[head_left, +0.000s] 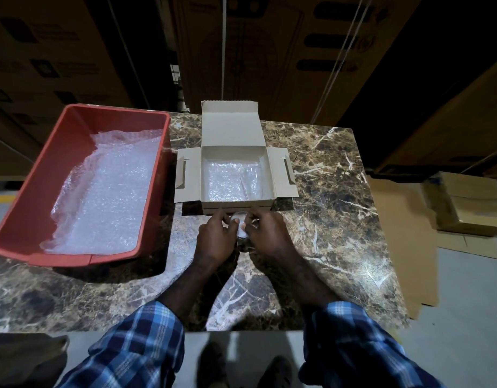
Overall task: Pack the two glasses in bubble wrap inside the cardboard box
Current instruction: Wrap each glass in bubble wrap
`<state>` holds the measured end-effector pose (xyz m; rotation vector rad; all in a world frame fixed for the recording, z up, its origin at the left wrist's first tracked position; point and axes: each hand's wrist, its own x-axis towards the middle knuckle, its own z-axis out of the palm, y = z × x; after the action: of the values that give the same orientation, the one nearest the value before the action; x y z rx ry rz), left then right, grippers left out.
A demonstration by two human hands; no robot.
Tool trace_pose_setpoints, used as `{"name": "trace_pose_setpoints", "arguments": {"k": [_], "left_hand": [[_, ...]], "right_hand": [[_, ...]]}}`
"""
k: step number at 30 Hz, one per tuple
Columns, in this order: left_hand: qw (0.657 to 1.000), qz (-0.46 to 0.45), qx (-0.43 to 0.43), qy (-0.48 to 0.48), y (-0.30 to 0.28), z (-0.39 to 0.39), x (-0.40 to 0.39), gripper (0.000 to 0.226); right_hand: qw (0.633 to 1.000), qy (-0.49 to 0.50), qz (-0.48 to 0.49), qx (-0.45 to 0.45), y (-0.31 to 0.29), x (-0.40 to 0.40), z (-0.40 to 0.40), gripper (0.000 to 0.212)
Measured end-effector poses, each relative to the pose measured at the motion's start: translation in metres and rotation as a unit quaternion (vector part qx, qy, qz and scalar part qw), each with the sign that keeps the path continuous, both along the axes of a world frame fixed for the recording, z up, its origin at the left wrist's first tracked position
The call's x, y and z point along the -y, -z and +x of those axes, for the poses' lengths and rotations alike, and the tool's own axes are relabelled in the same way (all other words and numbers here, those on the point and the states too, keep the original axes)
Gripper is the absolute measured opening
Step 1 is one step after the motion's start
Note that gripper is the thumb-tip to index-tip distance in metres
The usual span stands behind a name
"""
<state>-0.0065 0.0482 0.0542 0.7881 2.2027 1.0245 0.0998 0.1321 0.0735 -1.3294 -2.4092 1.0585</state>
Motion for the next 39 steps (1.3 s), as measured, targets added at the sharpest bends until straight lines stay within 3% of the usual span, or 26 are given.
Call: {"name": "trace_pose_setpoints", "arguments": {"k": [3,6,11,22,29,33,37,39], "left_hand": [[1.000,0.005,0.000,0.015,0.001,0.002,0.003,0.022],[1.000,0.005,0.016,0.022,0.001,0.003,0.007,0.011],[0.997,0.014,0.004,0.070,-0.001,0.001,0.009,0.035],[0.998,0.006,-0.027,0.059,0.004,-0.003,-0.001,0.005],[0.993,-0.074,-0.077,0.047,-0.004,-0.008,-0.012,0.017],[0.992,-0.087,-0.072,0.057,-0.010,-0.011,-0.014,0.009],[0.997,-0.067,-0.040,0.019,-0.013,-0.013,-0.005,0.036],[0.997,-0.076,-0.028,0.016,-0.011,-0.013,0.000,0.033]], "right_hand": [[1.000,-0.007,-0.004,-0.028,-0.001,0.003,0.007,0.012],[0.999,-0.034,-0.012,-0.034,-0.006,0.002,0.010,0.029],[0.997,-0.047,0.040,-0.036,0.001,0.002,0.005,0.033],[0.998,-0.009,0.060,-0.007,0.009,0.005,0.005,0.036],[0.996,0.020,0.086,0.006,0.003,0.009,-0.004,0.037],[0.999,0.021,0.028,0.019,-0.003,0.011,-0.003,0.041],[0.998,0.066,-0.011,-0.011,-0.006,0.009,0.005,0.037],[0.997,0.082,0.000,-0.009,-0.004,0.009,0.007,0.029]]}}
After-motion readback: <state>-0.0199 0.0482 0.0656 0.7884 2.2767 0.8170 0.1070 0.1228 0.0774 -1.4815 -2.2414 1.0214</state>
